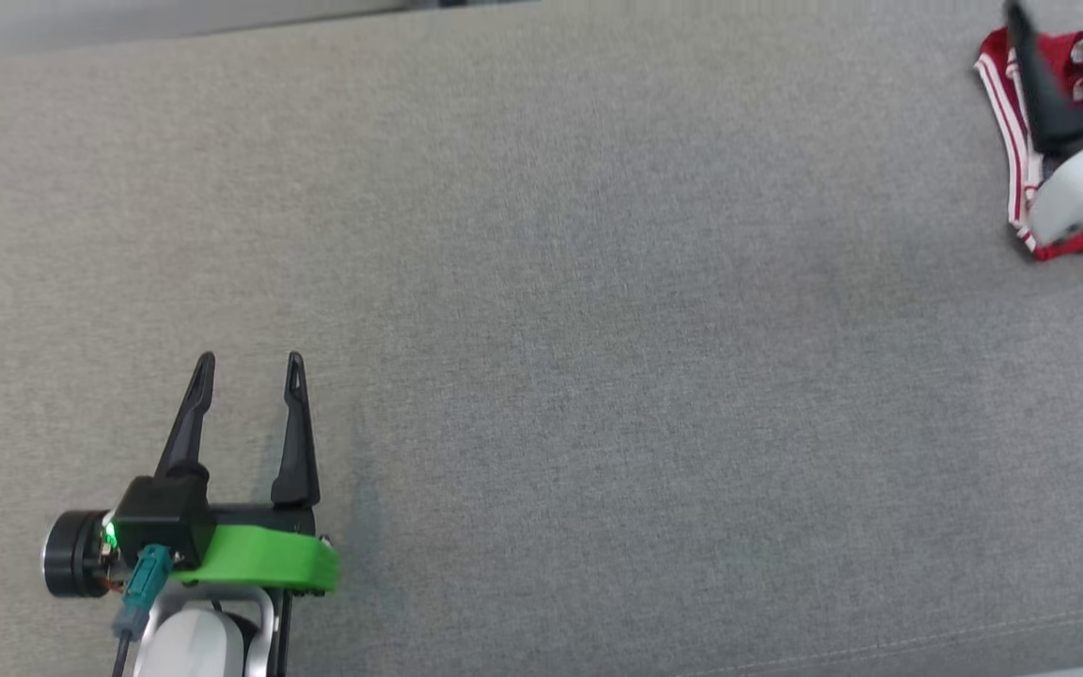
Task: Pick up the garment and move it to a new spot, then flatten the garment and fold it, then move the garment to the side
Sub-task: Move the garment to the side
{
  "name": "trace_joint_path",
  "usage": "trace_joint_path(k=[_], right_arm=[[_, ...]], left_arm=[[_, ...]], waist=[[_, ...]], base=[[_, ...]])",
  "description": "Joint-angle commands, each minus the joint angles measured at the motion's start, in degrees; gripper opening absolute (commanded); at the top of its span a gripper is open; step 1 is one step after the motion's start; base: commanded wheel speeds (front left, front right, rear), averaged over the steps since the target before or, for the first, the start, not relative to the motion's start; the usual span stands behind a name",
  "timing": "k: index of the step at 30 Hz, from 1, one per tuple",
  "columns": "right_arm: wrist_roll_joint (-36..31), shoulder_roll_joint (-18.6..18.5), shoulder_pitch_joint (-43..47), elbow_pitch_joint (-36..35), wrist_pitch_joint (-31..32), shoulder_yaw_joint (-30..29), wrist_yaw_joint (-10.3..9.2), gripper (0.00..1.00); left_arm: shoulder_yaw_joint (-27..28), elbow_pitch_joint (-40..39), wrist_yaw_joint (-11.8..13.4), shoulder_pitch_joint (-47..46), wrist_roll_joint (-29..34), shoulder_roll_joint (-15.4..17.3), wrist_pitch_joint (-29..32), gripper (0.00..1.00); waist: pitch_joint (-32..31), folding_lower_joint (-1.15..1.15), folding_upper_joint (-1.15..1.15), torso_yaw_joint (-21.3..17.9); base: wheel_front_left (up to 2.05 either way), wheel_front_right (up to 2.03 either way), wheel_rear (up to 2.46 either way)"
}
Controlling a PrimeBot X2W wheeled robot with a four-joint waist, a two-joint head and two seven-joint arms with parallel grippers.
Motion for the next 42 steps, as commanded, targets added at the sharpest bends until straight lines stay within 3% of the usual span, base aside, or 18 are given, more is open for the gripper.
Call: trace_joint_path(k=[1,12,22,30,42], right_arm=[[-0.9,1.0,3.3,-1.4,-0.1,-1.8,-0.14,1.00],[-5.3,11.0,27.2,-14.1,-0.1,-16.4,-0.13,1.00],[-8.1,19.3,43.3,-23.5,-0.1,-23.4,-0.13,1.00],[-10.5,24.6,50.8,-27.8,-0.1,-25.9,-0.11,1.00],[-11.9,27.2,53.4,-29.3,-0.1,-26.7,-0.11,1.00]], left_arm=[[0.5,0.2,-0.2,1.4,-0.5,0.0,0.1,1.00],[2.8,2.2,-1.6,5.7,-1.1,-0.4,0.1,1.00],[3.5,4.0,-2.5,7.0,-1.3,-1.0,0.1,1.00],[3.9,4.5,-3.2,7.8,-1.0,-1.2,0.1,1.00],[4.5,5.5,-4.1,8.2,-1.4,-1.5,0.1,1.00]], waist=[[-4.7,0.00,0.00,1.9],[-10.2,0.00,0.00,3.7],[-12.9,0.00,0.00,4.0],[-15.2,0.00,0.00,4.1],[-16.5,0.00,0.00,4.0]], base=[[0.00,0.00,0.00],[0.00,0.00,0.00],[0.00,0.00,0.00],[0.00,0.00,0.00],[0.00,0.00,0.00]])
